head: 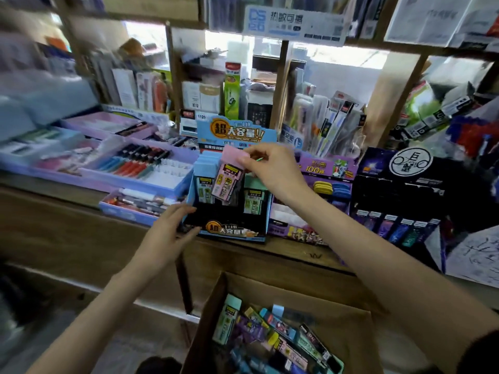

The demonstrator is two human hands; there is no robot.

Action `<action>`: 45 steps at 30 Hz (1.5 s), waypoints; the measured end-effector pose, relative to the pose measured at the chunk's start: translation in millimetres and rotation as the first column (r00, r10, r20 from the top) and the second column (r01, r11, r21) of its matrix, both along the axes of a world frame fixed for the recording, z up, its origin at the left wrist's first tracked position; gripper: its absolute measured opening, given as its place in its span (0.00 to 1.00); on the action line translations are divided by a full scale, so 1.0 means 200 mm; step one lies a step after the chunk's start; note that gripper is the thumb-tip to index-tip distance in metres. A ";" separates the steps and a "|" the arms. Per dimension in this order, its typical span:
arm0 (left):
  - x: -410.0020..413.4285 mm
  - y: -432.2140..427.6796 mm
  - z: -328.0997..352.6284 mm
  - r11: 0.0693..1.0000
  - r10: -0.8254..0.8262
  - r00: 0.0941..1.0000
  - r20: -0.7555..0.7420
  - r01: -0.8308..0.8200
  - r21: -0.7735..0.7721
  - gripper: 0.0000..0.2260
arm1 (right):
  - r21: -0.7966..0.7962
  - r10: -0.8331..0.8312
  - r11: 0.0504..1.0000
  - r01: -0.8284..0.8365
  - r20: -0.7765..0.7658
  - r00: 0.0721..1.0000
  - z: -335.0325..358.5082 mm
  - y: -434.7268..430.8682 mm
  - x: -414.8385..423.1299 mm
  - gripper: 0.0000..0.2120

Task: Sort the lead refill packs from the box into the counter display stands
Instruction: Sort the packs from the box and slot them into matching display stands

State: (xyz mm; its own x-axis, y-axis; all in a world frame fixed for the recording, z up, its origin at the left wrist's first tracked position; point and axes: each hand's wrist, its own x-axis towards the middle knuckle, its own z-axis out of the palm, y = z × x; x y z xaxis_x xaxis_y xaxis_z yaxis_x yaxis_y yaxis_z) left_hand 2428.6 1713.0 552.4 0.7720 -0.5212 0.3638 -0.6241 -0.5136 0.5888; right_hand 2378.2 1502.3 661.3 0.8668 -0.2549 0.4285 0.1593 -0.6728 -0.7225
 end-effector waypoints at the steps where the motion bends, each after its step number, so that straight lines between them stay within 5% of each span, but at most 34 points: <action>1: 0.01 0.01 -0.02 1.000 -0.014 1.000 -0.005 0.014 0.025 0.18 | -0.065 -0.001 0.998 0.001 -0.004 1.000 -0.01 0.01 0.02 0.09; 6: 0.01 0.03 -0.10 0.996 -0.069 0.997 0.036 0.067 0.059 0.19 | -0.343 0.010 0.939 -0.033 -0.069 0.998 -0.07 0.01 0.05 0.14; 15: 0.03 0.02 -0.12 0.998 -0.048 0.999 -0.002 0.048 -0.040 0.17 | -0.370 0.016 0.928 -0.049 -0.092 0.996 -0.11 -0.01 0.08 0.12; 24: 0.01 0.02 -0.11 0.998 -0.063 0.998 -0.015 0.062 -0.011 0.17 | -0.636 -0.003 0.772 0.003 0.001 1.000 -0.18 -0.02 0.10 0.14; 29: -0.11 0.02 -0.02 0.998 -0.020 0.995 0.094 0.026 -0.057 0.13 | -0.670 0.009 0.742 -0.029 -0.034 0.999 -0.13 -0.02 0.00 0.16; 33: -0.26 -0.01 -0.06 0.986 -0.145 0.989 0.028 0.146 -0.082 0.09 | -0.577 0.031 0.816 -0.040 -0.024 0.999 -0.18 -0.05 -0.27 0.13; 40: -0.46 -0.15 -0.51 0.973 -0.214 0.923 -0.319 0.232 0.017 0.08 | -0.403 -0.011 0.890 -0.211 -0.483 0.876 -0.65 -0.23 -0.76 0.12; 45: -0.58 -0.25 -0.84 0.966 -0.109 0.816 -0.568 0.221 0.132 0.09 | -0.219 -0.082 0.960 -0.172 -0.812 0.577 -1.14 -0.31 -0.96 0.17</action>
